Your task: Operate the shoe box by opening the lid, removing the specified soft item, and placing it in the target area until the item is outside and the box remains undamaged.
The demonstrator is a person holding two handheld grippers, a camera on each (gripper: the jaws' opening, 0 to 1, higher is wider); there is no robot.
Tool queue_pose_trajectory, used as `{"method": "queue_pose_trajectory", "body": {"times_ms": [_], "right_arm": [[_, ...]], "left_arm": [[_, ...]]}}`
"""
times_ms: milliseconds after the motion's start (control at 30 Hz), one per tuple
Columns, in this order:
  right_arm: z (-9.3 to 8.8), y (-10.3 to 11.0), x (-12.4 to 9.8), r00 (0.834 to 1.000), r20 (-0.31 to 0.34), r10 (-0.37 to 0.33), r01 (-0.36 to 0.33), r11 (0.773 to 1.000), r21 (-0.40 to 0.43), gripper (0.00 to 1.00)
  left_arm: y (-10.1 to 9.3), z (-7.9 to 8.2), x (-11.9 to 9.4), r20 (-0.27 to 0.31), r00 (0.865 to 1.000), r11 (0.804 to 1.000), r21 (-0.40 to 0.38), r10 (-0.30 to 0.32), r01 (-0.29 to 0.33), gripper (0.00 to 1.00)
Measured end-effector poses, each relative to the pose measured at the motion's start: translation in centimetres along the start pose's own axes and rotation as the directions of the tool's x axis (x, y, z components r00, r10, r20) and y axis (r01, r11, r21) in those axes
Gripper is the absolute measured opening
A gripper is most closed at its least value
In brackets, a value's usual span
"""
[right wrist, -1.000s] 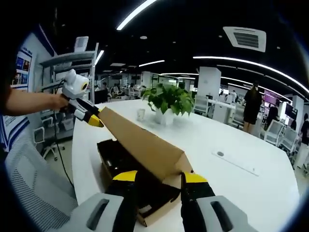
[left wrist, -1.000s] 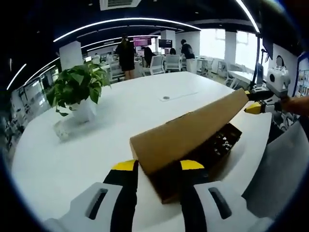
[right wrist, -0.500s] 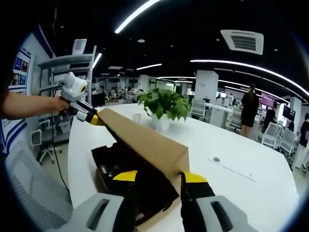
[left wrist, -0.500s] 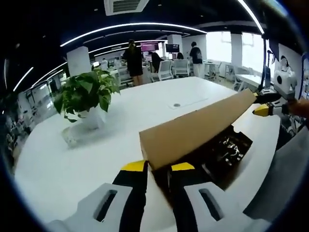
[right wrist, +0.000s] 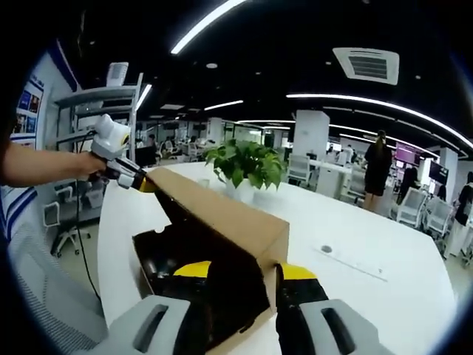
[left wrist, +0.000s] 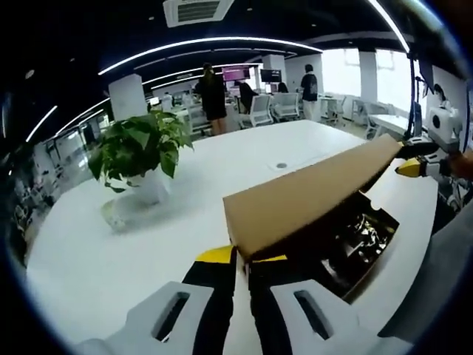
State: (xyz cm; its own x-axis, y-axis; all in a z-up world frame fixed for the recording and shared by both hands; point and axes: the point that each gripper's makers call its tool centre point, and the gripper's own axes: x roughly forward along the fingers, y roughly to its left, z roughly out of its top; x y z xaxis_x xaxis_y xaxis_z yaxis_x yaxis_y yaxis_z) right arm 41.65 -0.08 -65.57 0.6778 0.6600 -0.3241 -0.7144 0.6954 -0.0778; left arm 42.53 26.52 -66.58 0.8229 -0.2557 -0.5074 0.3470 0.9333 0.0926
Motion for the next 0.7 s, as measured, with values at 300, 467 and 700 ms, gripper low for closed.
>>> {"method": "queue_pose_trajectory", "body": {"times_ms": [300, 467, 700], "right_arm": [[-0.6, -2.0, 0.7, 0.999, -0.007, -0.045, 0.045, 0.998, 0.051, 0.19], [-1.7, -2.3, 1.0, 0.998, -0.024, -0.060, 0.061, 0.997, 0.043, 0.19], [-3.4, -2.7, 1.7, 0.995, -0.062, -0.075, 0.077, 0.997, 0.030, 0.17]], "left_arm": [[0.5, 0.9, 0.6, 0.020, 1.000, 1.000, -0.012, 0.001, -0.001, 0.02], [0.8, 1.2, 0.9, 0.029, 1.000, 1.000, -0.024, 0.000, 0.001, 0.02], [1.1, 1.9, 1.4, 0.040, 0.999, 0.999, -0.037, 0.007, -0.006, 0.01]]}}
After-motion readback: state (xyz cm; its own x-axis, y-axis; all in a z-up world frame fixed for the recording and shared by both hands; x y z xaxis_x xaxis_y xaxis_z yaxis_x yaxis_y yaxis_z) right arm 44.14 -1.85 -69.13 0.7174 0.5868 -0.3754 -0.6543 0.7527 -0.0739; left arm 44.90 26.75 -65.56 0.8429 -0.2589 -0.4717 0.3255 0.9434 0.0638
